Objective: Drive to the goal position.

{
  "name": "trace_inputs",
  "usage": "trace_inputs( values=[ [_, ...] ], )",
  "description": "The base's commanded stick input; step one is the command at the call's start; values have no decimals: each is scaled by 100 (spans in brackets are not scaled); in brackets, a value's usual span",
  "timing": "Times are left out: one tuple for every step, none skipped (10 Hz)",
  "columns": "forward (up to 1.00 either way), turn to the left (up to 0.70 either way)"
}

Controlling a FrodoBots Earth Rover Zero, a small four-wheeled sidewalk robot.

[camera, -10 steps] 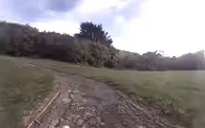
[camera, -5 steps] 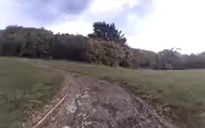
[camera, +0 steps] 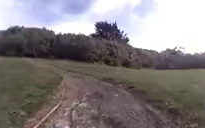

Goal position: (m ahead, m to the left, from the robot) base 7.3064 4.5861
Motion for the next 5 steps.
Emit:
trace_inputs(
  values=[
    [85, 0],
    [85, 0],
    [85, 0],
    [85, 0],
    [85, 0]
  ],
)
